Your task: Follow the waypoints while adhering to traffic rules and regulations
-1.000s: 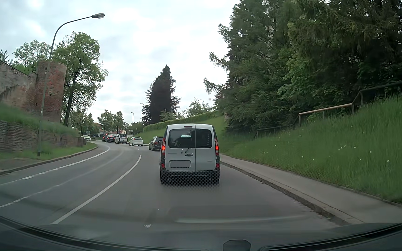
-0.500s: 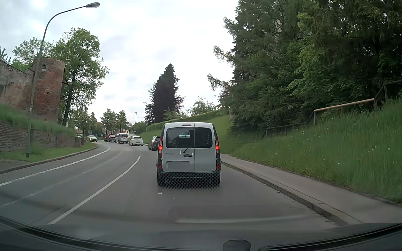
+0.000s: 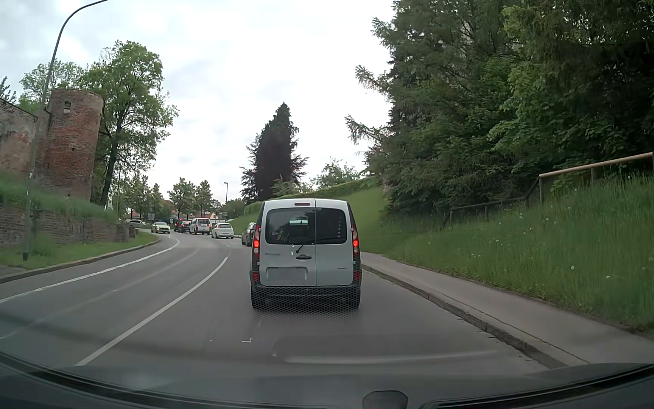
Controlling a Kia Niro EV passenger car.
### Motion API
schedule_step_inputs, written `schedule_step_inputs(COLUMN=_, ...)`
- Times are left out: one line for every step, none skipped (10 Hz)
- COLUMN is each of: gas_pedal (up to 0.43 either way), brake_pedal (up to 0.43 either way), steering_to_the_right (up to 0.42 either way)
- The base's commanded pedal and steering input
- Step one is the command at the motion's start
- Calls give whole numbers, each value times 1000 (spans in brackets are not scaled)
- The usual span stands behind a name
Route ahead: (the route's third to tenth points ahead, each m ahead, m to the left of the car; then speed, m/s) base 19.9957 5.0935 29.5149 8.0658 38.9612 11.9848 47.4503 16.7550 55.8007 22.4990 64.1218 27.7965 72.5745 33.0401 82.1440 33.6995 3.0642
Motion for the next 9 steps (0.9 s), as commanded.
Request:
schedule_step_inputs(gas_pedal=0, brake_pedal=0, steering_to_the_right=-53)
schedule_step_inputs(gas_pedal=0, brake_pedal=0, steering_to_the_right=-54)
schedule_step_inputs(gas_pedal=0, brake_pedal=0, steering_to_the_right=-55)
schedule_step_inputs(gas_pedal=0, brake_pedal=0, steering_to_the_right=-57)
schedule_step_inputs(gas_pedal=0, brake_pedal=0, steering_to_the_right=-59)
schedule_step_inputs(gas_pedal=0, brake_pedal=0, steering_to_the_right=-59)
schedule_step_inputs(gas_pedal=0, brake_pedal=0, steering_to_the_right=-60)
schedule_step_inputs(gas_pedal=0, brake_pedal=0, steering_to_the_right=-61)
schedule_step_inputs(gas_pedal=0, brake_pedal=0, steering_to_the_right=-62)
